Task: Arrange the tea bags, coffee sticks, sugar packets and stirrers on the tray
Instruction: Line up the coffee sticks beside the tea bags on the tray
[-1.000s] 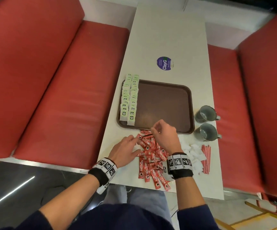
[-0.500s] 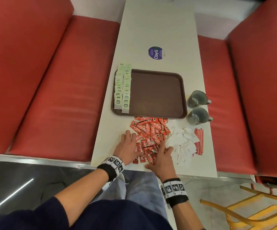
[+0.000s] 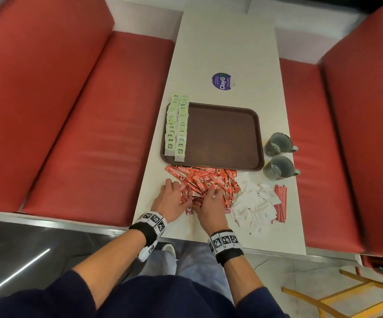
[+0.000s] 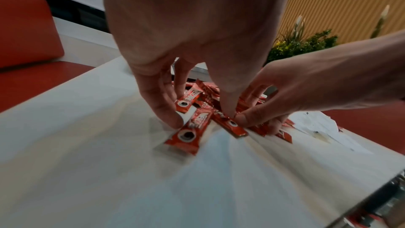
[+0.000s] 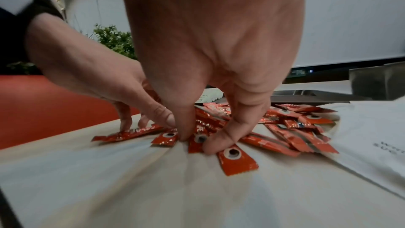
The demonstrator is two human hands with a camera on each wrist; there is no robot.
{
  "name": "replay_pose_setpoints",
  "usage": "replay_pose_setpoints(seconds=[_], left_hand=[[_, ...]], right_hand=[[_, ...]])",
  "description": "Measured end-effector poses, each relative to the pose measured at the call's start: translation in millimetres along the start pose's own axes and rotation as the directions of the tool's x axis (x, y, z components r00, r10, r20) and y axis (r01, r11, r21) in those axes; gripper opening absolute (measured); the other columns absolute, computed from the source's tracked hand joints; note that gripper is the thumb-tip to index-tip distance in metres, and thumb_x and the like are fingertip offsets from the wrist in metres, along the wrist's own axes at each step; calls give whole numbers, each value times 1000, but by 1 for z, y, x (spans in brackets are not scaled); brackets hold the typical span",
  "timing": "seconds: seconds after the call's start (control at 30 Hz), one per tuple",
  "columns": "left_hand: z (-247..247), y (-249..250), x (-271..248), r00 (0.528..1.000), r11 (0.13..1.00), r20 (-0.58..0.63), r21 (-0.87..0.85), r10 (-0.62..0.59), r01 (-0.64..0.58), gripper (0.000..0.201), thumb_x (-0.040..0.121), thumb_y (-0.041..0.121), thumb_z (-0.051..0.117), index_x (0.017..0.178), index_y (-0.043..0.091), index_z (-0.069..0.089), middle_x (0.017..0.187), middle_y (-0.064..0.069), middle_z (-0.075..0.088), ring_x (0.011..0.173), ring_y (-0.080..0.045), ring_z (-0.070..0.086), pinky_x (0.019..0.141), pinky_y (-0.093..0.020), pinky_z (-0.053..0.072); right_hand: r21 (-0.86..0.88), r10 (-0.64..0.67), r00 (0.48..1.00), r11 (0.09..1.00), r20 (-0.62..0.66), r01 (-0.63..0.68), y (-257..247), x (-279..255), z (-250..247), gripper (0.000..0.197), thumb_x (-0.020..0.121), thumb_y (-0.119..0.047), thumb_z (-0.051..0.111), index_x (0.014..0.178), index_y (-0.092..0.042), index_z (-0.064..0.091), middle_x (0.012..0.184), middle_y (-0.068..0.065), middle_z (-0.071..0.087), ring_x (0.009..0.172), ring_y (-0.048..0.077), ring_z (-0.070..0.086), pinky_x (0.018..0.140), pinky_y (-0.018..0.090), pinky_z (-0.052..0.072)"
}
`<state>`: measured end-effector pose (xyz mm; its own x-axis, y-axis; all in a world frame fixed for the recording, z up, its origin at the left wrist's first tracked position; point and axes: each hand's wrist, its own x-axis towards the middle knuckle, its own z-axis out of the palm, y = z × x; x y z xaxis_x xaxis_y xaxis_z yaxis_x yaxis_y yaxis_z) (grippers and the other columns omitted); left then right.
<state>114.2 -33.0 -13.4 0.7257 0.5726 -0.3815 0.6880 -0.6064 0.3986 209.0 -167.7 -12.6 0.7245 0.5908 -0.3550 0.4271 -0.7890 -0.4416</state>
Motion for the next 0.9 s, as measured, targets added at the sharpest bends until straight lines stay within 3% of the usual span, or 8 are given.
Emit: replay_pose_setpoints(seconds=[0.13,0.27,0.4,0.5,0.63,0.7,0.77,0.9], left_hand=[[4,3,-5,1000,997,3,65,29,-29,49,104,35,67,139,9,45,136,-11,44,124,-33,54,90,-47,57],[9,8,-4,997,986,-6,149,81,-79,35,108,20,55,139,7,44,135,-13,50,123,-31,59,89,-42,57],[15,11,0,992,976,-32,185,120,-112,35,109,22,56,138,6,45,134,-14,52,120,-28,62,92,-35,56],[12,10,3,993,988,-49,120,108,-102,32,108,22,57,134,5,49,131,-14,55,113,-30,65,90,-36,55],[3,3,3,997,997,-40,-46,62,-64,26,105,20,64,126,7,57,123,-11,58,105,-31,66,90,-39,55],[-2,-4,2,999,992,-23,-123,22,-25,16,99,18,72,111,12,63,118,-7,64,104,-28,68,92,-39,55],[-7,-11,1,999,974,-19,-226,-28,23,10,94,14,77,93,15,67,104,1,72,98,-22,72,95,-35,55],[-28,-13,-2,993,887,-15,-451,-116,97,18,90,17,85,103,22,73,79,9,80,87,-7,75,86,-17,50]], right_hand=[[-139,-75,997,988,-11,72,-6,-1,5,66,104,-26,72,151,3,37,150,30,38,124,45,63,103,46,56],[-307,-136,989,941,48,145,-10,7,5,66,75,-7,94,125,13,55,119,32,55,94,43,72,67,44,65],[-349,-124,991,927,56,135,-7,15,4,43,109,-14,54,148,0,42,147,24,47,122,35,63,89,37,59],[-360,-137,990,922,42,143,-4,16,-2,44,110,-22,57,146,-2,42,144,21,50,121,35,64,85,39,61],[-341,-171,985,925,27,170,7,20,-8,42,107,-11,55,147,-5,42,141,18,53,122,36,63,90,42,58],[-305,-178,983,935,44,183,13,20,-13,42,108,-10,53,148,-7,41,142,17,51,123,36,61,92,43,57],[-259,-183,981,946,59,192,16,19,-20,38,109,-14,51,145,-10,42,140,15,53,121,36,61,92,45,57],[-140,-200,977,968,76,209,20,20,-43,31,110,-23,52,138,-11,47,134,13,56,115,37,62,91,49,54]])
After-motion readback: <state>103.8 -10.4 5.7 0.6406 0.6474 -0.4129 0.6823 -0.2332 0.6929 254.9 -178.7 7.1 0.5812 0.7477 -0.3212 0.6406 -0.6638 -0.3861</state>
